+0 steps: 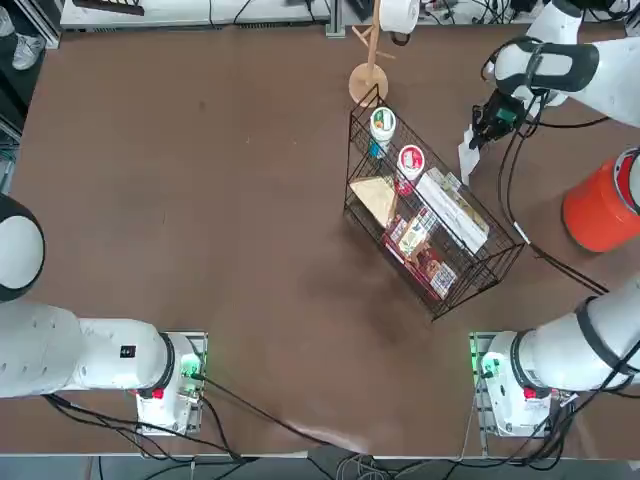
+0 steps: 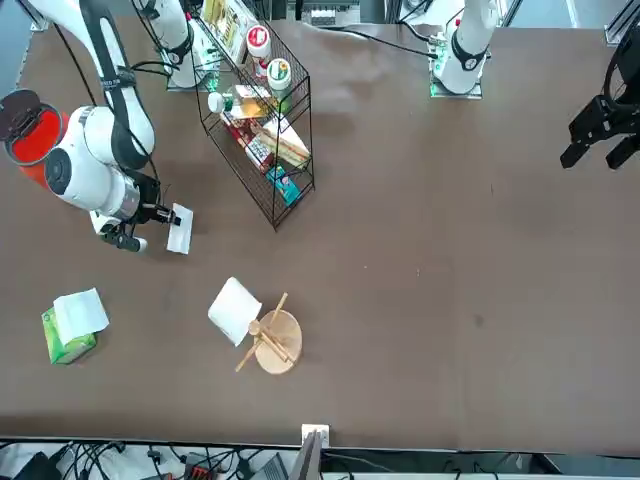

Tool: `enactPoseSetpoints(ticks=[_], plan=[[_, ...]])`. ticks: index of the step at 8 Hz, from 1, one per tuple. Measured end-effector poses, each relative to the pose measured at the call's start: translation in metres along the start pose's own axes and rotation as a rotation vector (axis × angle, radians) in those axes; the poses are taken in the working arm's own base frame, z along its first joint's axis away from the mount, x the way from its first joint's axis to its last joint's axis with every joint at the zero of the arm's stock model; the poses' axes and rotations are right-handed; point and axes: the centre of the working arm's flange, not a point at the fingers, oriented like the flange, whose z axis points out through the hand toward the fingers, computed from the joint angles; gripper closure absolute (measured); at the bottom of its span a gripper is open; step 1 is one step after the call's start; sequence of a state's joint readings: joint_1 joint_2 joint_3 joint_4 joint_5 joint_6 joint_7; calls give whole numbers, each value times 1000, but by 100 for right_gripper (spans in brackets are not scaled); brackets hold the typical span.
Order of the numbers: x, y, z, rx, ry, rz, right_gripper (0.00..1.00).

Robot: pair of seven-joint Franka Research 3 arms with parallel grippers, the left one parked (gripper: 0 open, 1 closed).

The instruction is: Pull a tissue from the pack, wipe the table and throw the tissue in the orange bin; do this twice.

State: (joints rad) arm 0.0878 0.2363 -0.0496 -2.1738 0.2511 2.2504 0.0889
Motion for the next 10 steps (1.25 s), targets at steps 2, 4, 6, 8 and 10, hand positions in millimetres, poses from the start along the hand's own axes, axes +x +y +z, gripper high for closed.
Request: enactPoseSetpoints(ticks=[2, 4, 6, 8, 10], plan=[[6, 24, 3, -5, -4, -47, 99], [11, 49, 1, -43, -4, -81, 99], [11, 50, 6, -61, -11, -93, 99], [11, 43, 18, -65, -24, -104, 99], [12, 30, 30, -72, -16, -85, 99]])
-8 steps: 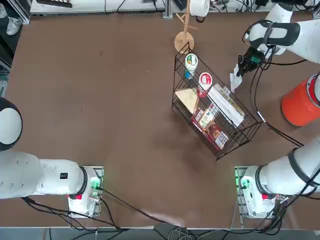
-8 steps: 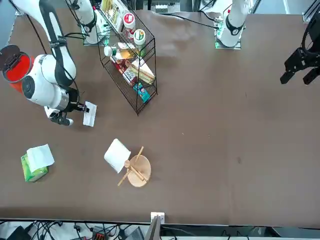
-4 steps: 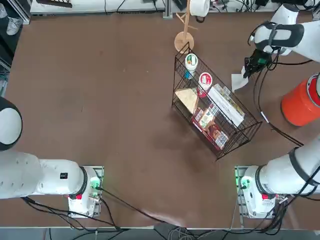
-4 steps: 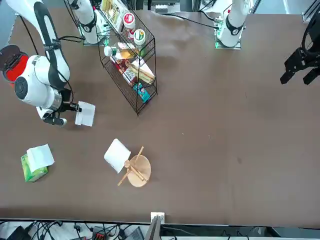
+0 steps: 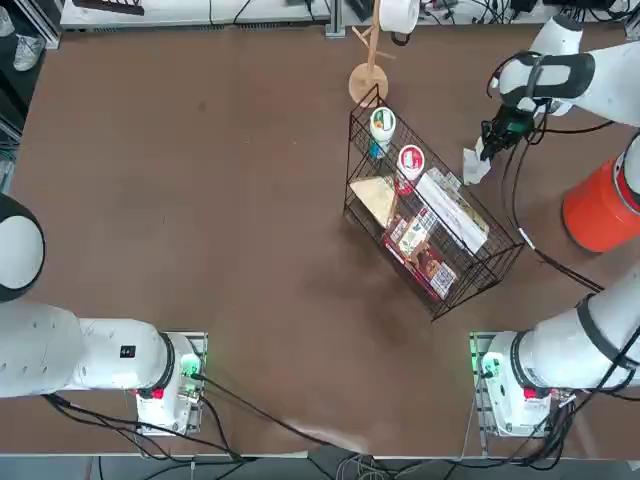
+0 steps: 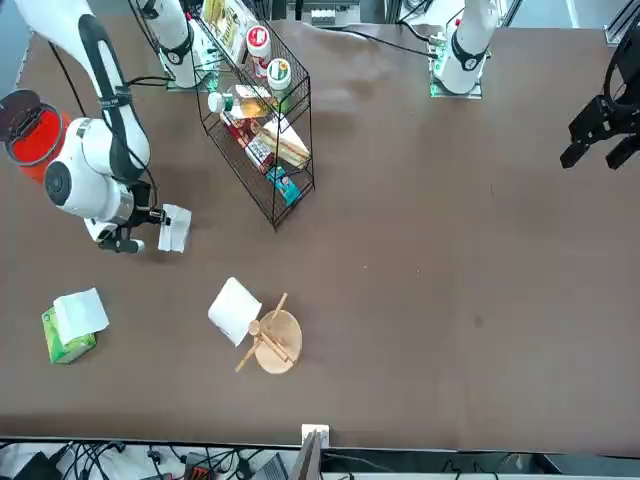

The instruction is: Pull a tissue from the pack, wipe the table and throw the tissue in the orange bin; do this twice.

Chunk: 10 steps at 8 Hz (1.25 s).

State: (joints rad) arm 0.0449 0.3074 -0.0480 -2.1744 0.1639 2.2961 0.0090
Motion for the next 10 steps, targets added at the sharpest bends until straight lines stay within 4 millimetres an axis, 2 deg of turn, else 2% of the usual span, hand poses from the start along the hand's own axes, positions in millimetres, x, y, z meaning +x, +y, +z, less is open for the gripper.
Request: enactPoseSetpoints(ticks=[3, 4, 10], plan=[[-1, -39, 17, -16, 16, 51, 99], [-2, -45, 24, -20, 9, 60, 99], [0, -29, 47, -33, -26, 87, 99]])
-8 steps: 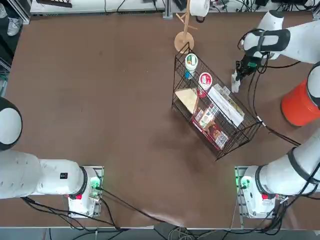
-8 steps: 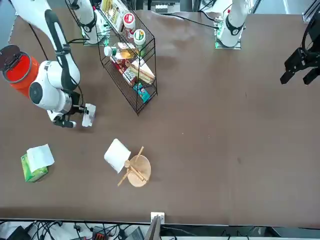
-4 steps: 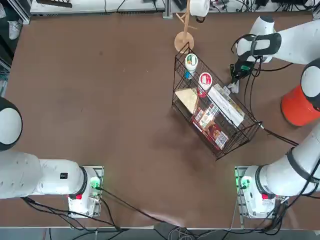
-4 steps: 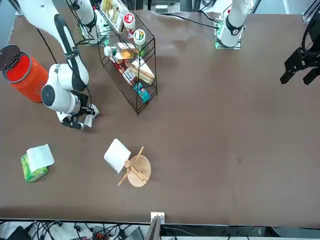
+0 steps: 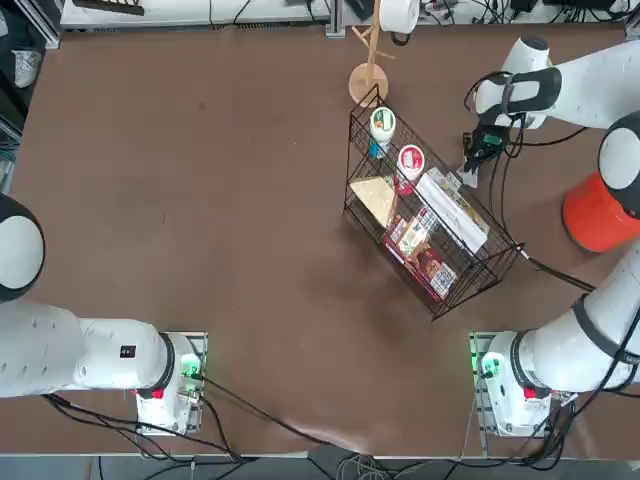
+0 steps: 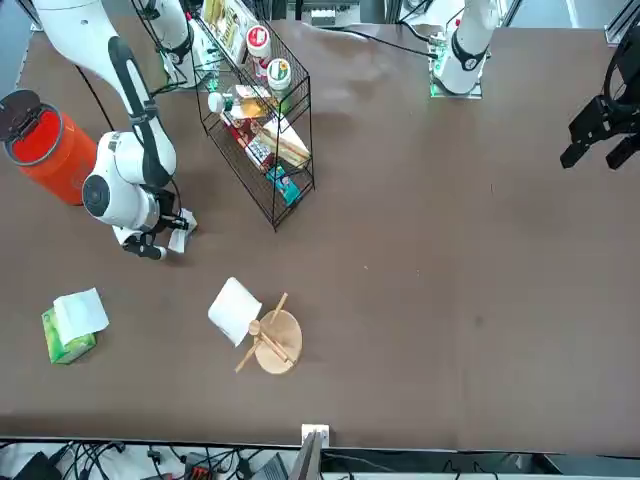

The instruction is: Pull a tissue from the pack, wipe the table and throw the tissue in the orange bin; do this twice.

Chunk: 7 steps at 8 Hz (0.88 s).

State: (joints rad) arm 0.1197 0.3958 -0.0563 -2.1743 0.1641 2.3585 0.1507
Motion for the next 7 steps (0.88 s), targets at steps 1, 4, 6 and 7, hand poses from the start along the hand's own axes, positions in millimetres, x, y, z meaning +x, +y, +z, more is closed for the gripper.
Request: enactPoseSetpoints(ticks=[1, 4, 6, 7], plan=[[1, 2, 4, -1, -2, 4, 99], [4, 1, 1, 1, 9, 3, 99], [15, -5, -19, 9, 22, -4, 99], [19, -10, -35, 12, 1, -9, 99]])
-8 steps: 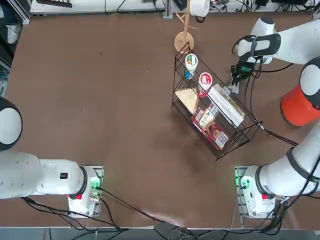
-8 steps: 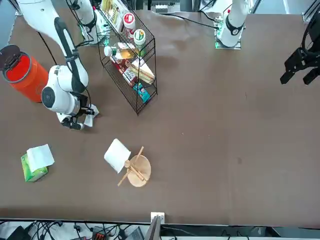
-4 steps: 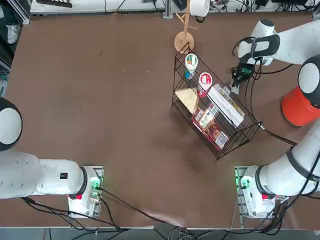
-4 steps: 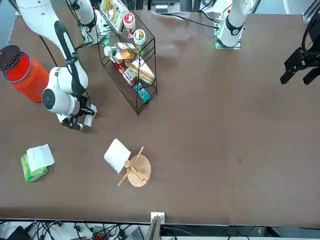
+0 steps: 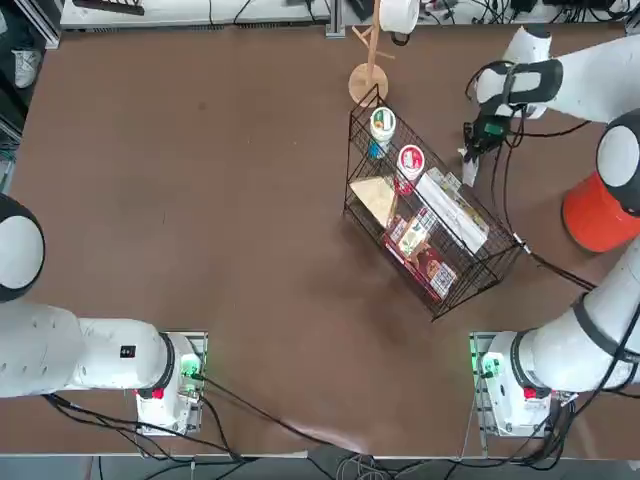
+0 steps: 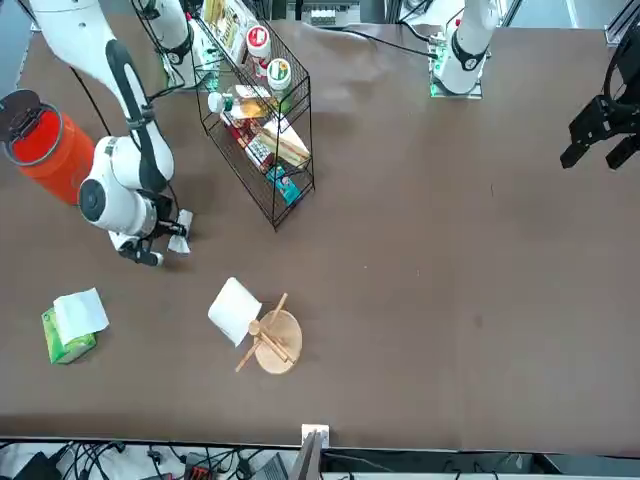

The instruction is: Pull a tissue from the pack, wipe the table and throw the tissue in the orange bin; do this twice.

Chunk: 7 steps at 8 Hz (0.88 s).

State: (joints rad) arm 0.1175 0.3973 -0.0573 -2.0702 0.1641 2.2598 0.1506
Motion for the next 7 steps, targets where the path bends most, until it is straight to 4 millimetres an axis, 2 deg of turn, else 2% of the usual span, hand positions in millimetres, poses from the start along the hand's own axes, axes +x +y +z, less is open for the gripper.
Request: enactPoseSetpoints(ticks=[2, 3, 7], plan=[[5, -1, -42, 4, -36, 0, 99], [4, 6, -63, 6, -39, 9, 99], [-24, 37, -150, -80, -86, -5, 99]])
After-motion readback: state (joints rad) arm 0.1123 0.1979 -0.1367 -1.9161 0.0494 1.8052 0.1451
